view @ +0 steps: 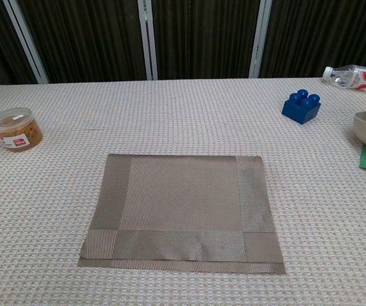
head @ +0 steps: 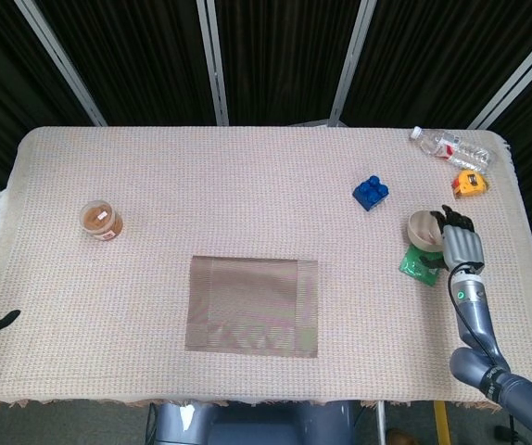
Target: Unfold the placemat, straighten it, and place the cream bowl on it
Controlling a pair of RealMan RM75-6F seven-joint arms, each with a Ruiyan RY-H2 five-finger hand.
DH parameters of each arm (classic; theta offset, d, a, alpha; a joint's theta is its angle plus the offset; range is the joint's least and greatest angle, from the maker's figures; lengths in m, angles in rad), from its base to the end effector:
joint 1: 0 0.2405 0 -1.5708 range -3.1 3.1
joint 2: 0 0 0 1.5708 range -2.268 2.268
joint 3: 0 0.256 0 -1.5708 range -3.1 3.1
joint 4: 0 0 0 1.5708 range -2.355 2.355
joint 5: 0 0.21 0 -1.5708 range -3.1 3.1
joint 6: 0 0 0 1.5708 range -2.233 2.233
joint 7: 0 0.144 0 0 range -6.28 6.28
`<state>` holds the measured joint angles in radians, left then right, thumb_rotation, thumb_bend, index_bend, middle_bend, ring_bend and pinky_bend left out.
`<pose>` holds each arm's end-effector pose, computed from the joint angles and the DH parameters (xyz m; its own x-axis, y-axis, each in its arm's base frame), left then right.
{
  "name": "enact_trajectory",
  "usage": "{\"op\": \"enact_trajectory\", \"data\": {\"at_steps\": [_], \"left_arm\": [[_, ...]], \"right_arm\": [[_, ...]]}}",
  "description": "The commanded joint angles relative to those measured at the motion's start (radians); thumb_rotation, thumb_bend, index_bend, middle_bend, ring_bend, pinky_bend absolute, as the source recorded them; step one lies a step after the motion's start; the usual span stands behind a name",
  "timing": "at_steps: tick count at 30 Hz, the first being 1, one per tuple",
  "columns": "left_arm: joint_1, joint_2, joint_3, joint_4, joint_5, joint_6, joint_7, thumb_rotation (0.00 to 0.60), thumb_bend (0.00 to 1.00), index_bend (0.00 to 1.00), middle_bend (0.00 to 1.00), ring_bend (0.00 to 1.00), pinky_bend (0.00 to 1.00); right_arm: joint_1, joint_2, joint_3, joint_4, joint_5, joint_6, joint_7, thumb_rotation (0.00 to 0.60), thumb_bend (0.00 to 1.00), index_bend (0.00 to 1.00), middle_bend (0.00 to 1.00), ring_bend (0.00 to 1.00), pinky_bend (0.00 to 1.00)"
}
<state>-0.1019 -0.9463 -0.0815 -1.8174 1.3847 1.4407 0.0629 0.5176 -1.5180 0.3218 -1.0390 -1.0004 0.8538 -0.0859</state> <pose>-0.2918 0.1891 0.1973 0.4090 0.0180 0.9124 0.9098 0.0693 -0.4092 -0.3295 -0.3721 0.0731 0.3199 -0.1825 0.9297 -0.9150 0.1952 0.3531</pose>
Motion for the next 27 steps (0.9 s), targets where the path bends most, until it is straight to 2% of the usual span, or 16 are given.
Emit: {"op": "enact_trajectory", "data": {"at_steps": [1,6,8,11,13,18,20,22,24,27], "left_arm": [[-0.001,-0.002,0.003,-0.003,0.009,0.001,0.006,0.600,0.00,0.00,0.00,0.00,0.00],[-0.004,-0.005,0.020,0.007,0.055,0.002,0.027,0.600,0.00,0.00,0.00,0.00,0.00],[-0.016,-0.015,0.041,0.021,0.114,-0.012,0.033,0.600,0.00,0.00,0.00,0.00,0.00],[-0.039,-0.031,0.068,0.037,0.199,-0.036,0.022,0.600,0.00,0.00,0.00,0.00,0.00],[-0.055,-0.044,0.083,0.046,0.253,-0.048,0.011,0.600,0.00,0.01,0.00,0.00,0.00],[-0.093,-0.107,0.112,0.073,0.360,-0.080,0.025,0.600,0.04,0.10,0.00,0.00,0.00],[-0.105,-0.133,0.123,0.080,0.382,-0.099,0.036,0.600,0.06,0.17,0.00,0.00,0.00],[-0.118,-0.158,0.133,0.086,0.403,-0.120,0.043,0.600,0.09,0.30,0.00,0.00,0.00],[-0.133,-0.195,0.142,0.102,0.424,-0.140,0.049,0.600,0.13,0.37,0.00,0.00,0.00],[-0.153,-0.254,0.150,0.140,0.455,-0.157,0.042,0.600,0.17,0.43,0.00,0.00,0.00]], "right_arm": [[-0.065,0.106,-0.029,-0.161,-0.120,0.111,0.076,0.600,0.00,0.00,0.00,0.00,0.00],[-0.151,0.270,-0.068,-0.356,-0.257,0.227,0.166,0.600,0.00,0.00,0.00,0.00,0.00],[-0.203,0.348,-0.094,-0.444,-0.330,0.311,0.193,0.600,0.00,0.00,0.00,0.00,0.00],[-0.261,0.411,-0.127,-0.523,-0.406,0.409,0.209,0.600,0.00,0.00,0.00,0.00,0.00],[-0.293,0.425,-0.147,-0.550,-0.447,0.470,0.203,0.600,0.00,0.00,0.00,0.00,0.00],[-0.354,0.406,-0.196,-0.589,-0.518,0.581,0.160,0.600,0.00,0.00,0.00,0.00,0.00],[-0.370,0.400,-0.213,-0.602,-0.541,0.606,0.139,0.600,0.00,0.00,0.00,0.00,0.00],[-0.382,0.398,-0.227,-0.621,-0.554,0.621,0.123,0.600,0.00,0.00,0.00,0.00,0.00],[-0.393,0.403,-0.242,-0.652,-0.564,0.629,0.103,0.600,0.00,0.00,0.00,0.00,0.00],[-0.400,0.408,-0.253,-0.682,-0.565,0.627,0.077,0.600,0.00,0.00,0.00,0.00,0.00]]}}
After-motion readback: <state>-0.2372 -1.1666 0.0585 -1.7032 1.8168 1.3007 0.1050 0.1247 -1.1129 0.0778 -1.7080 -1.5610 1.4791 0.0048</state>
